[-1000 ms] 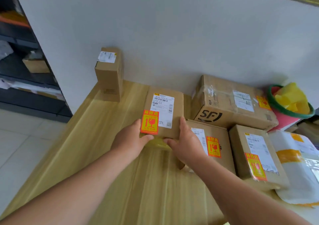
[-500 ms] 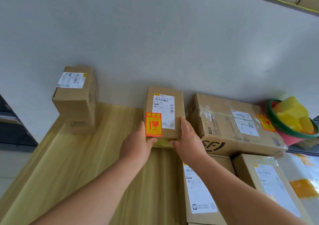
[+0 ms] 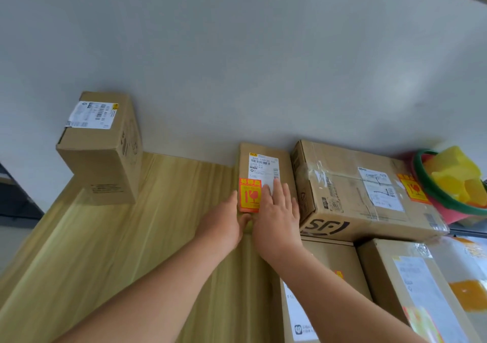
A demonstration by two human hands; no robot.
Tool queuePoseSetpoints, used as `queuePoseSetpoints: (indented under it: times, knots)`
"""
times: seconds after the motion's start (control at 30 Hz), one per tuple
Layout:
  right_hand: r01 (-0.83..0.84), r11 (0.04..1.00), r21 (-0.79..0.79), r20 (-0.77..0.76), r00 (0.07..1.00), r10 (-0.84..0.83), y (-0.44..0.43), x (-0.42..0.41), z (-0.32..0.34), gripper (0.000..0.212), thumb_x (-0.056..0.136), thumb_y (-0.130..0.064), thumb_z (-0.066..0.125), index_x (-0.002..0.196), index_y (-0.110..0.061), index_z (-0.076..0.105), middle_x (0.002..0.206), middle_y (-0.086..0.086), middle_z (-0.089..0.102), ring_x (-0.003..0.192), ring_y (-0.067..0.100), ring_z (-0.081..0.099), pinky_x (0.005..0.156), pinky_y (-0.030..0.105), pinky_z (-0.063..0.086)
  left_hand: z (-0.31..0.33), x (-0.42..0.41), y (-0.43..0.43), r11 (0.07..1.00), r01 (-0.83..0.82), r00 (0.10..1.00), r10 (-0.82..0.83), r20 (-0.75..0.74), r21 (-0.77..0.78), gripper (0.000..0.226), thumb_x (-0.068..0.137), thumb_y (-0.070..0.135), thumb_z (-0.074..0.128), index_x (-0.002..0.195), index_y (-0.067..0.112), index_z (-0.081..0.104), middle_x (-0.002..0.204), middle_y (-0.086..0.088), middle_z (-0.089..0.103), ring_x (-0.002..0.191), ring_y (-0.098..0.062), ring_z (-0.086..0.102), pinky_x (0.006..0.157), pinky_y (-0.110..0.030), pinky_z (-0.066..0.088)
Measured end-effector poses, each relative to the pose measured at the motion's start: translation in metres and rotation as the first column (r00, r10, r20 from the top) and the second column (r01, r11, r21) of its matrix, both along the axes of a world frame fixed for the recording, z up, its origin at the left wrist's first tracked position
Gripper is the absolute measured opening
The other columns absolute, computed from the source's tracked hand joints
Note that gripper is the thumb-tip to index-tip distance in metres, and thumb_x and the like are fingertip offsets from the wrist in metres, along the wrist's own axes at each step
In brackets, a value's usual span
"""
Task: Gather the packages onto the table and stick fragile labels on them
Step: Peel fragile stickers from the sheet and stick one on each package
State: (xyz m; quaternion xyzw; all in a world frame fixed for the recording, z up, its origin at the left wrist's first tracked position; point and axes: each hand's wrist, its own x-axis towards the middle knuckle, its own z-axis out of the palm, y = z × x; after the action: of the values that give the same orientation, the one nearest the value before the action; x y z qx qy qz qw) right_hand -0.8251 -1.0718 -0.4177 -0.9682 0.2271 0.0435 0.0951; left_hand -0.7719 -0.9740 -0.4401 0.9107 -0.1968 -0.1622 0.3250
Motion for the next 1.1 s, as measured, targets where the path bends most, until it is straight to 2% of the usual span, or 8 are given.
queuePoseSetpoints:
  times: [0.17,0.37,0.5,0.63,0.73,0.87,0.97,1.1]
  knots:
    - [-0.072,0.997,0.036,0.011,0.997,0.072,0.020,0.011,0.012,0.067,0.097,-0.021,0.038,0.153,-0.015,0.003,0.161,0.005,-0.010,0.147,0.022,-0.013,0.119,0.040,-0.004,0.017,0.014,0.037,0.998,-0.007,0.981,-0.006,0.193,0.069,0.071,0.094,0.038,0.051,0.151,0.017,0.015,0.154,-0.004,0.028,0.140,-0.022,0.029,0.112,-0.033,0.028]
    - [-0.207,0.977,0.045,0.095,0.975,0.202,0.068,0.040,0.028,0.066,0.094,-0.014,0.040,0.153,-0.016,0.008,0.161,0.003,-0.003,0.148,0.022,-0.007,0.120,0.039,0.000,0.042,0.042,0.102,0.982,-0.066,0.872,-0.028,0.488,0.175,0.072,0.091,0.042,0.055,0.149,0.014,0.023,0.151,-0.005,0.032,0.139,-0.023,0.027,0.114,-0.035,0.021]
    - [-0.310,0.949,0.048,0.133,0.944,0.302,0.104,0.066,0.039,0.065,0.098,-0.030,0.044,0.152,-0.016,0.011,0.162,0.004,-0.001,0.148,0.022,-0.003,0.120,0.038,0.003,0.053,0.061,0.146,0.963,-0.107,0.831,-0.049,0.554,0.247,0.071,0.091,0.046,0.052,0.148,0.014,0.024,0.154,-0.009,0.024,0.144,-0.027,0.016,0.117,-0.040,0.013]
    - [-0.383,0.920,0.081,0.183,0.913,0.364,0.137,0.094,0.049,0.067,0.098,-0.035,0.047,0.152,-0.016,0.012,0.161,0.005,0.004,0.147,0.024,0.010,0.117,0.037,0.014,0.064,0.079,0.187,0.954,-0.216,0.776,0.037,0.630,0.209,0.071,0.087,0.041,0.060,0.145,0.010,0.033,0.153,-0.015,0.026,0.143,-0.033,0.017,0.114,-0.045,0.017]
    - [-0.402,0.901,0.163,0.217,0.905,0.365,0.159,0.113,0.058,0.068,0.098,-0.034,0.047,0.152,-0.014,0.011,0.160,0.006,0.010,0.143,0.026,0.024,0.112,0.038,0.027,0.065,0.092,0.206,0.932,-0.312,0.818,0.167,0.550,0.182,0.078,0.089,0.042,0.058,0.149,0.011,0.019,0.156,-0.015,0.014,0.144,-0.033,0.012,0.114,-0.044,0.016]
    - [-0.292,0.880,0.375,0.168,0.955,0.245,0.180,0.133,0.063,0.052,0.097,-0.037,0.048,0.140,-0.012,0.031,0.139,0.007,0.046,0.121,0.028,0.051,0.091,0.037,0.043,0.066,0.108,0.215,0.902,-0.431,0.888,0.421,0.186,0.012,0.070,0.086,0.047,0.059,0.138,0.010,0.029,0.135,-0.009,0.045,0.117,-0.030,0.050,0.087,-0.039,0.043]
    - [-0.209,0.796,0.568,0.179,0.975,0.129,0.186,0.138,0.057,0.032,0.096,-0.037,0.050,0.119,-0.015,0.049,0.116,0.003,0.062,0.098,0.025,0.061,0.080,0.037,0.050,0.068,0.108,0.215,0.892,-0.440,0.898,0.438,-0.039,-0.104,0.040,0.089,0.043,0.053,0.121,0.019,0.046,0.111,-0.001,0.061,0.097,-0.023,0.059,0.079,-0.038,0.049]
    - [-0.212,0.774,0.596,0.216,0.971,0.100,0.177,0.115,0.057,0.026,0.095,-0.034,0.050,0.116,-0.018,0.053,0.100,-0.002,0.063,0.080,0.017,0.057,0.065,0.030,0.045,0.070,0.078,0.211,0.880,-0.416,0.909,0.408,-0.084,-0.230,0.029,0.091,0.032,0.052,0.120,0.029,0.049,0.106,0.008,0.061,0.095,-0.014,0.059,0.081,-0.036,0.050]
